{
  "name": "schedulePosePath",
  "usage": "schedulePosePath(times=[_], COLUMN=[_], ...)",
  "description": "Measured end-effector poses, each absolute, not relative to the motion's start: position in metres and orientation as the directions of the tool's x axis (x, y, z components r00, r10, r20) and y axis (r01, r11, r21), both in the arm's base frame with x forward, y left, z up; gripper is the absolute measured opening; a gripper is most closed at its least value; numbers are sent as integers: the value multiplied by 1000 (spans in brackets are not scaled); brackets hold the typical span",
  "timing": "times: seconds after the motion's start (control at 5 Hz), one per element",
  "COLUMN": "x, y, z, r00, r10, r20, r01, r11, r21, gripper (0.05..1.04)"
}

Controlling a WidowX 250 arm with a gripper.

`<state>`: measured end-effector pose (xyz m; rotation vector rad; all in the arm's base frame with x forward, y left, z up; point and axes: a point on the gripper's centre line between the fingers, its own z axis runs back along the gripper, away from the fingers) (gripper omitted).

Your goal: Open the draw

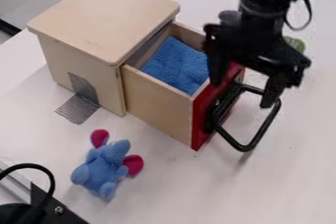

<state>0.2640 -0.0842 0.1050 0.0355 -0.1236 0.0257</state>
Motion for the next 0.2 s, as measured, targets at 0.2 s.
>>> schedulePosePath(times=[0.2], x=[257], y=[-80], z=[116], r00=[992], r10=[35], r20=[121], r01=[-41], r11=[998], r21=[48], gripper=[998])
